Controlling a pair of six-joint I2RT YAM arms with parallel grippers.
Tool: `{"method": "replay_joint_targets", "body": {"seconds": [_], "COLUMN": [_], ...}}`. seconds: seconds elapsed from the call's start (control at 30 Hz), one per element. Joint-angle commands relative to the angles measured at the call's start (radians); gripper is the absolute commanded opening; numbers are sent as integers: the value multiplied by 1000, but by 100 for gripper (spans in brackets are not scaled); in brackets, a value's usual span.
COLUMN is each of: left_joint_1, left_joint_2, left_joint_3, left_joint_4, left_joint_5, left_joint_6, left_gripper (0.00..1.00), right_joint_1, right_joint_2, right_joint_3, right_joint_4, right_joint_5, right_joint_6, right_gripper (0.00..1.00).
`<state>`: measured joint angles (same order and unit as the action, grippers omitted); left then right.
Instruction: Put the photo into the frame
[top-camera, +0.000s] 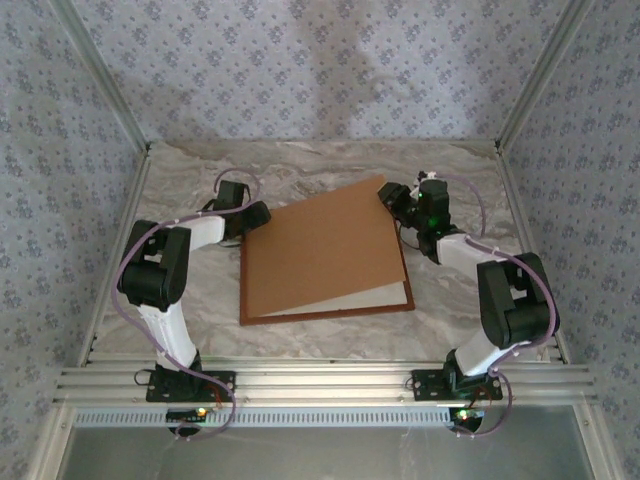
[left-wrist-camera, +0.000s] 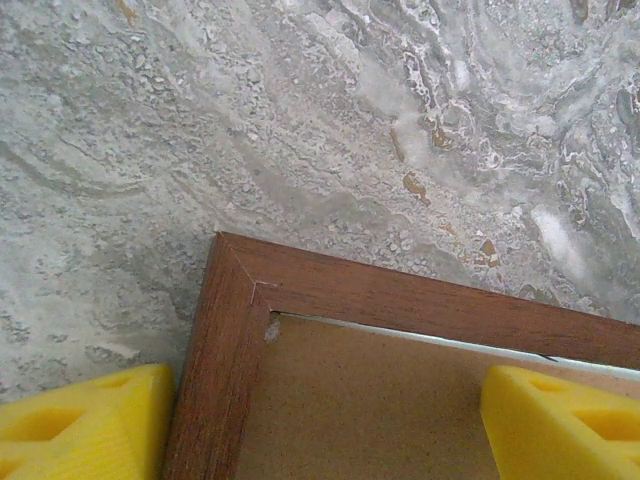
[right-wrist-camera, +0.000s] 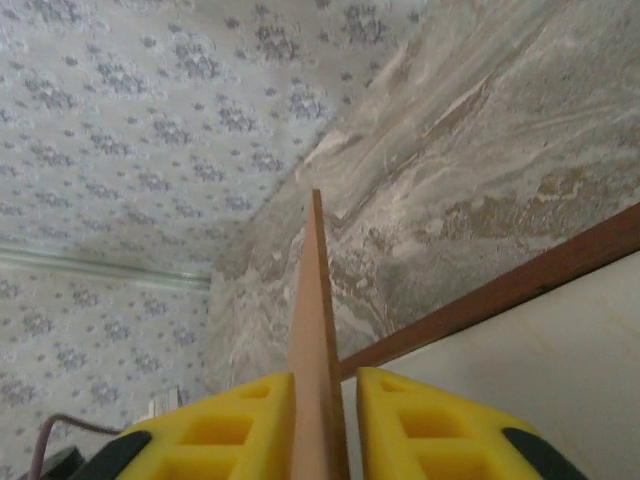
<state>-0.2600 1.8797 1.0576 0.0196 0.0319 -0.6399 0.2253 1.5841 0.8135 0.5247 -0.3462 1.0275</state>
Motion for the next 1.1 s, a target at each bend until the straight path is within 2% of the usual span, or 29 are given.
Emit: {"method": "replay_joint_targets", "body": {"seconds": [0.0, 0.13, 0.3, 0.47, 0.77, 0.9, 1.07], "left_joint_1": [-65, -64, -43, 11, 87, 122, 133], "left_joint_2": [82, 81, 35, -93, -300, -333, -302], "left_joint_3": [-25, -21, -30, -101, -249, -298, -310], "left_joint_4": [-10, -17, -24, 15, 240, 348, 487], "left_joint_5": [264, 263, 246, 233, 432, 535, 681], "left_joint_6": [-15, -15, -16, -46, -194, -257, -341], "left_gripper": [80, 80, 82, 86, 93, 100, 99], "right_joint_1": [34, -20, -113, -196, -257, -259, -258], "right_joint_2": [37, 57, 35, -21, -83, -75, -46], "right_joint_3": [41, 70, 80, 63, 22, 27, 37], "right_joint_4": [-88, -123, -48, 108, 280, 321, 395], "right_joint_5": [-222, -341, -459, -491, -456, -455, -455], "right_joint_6": [-9, -46, -4, 135, 317, 354, 415], "right_gripper": [19, 14, 0, 0, 0, 0, 0]}}
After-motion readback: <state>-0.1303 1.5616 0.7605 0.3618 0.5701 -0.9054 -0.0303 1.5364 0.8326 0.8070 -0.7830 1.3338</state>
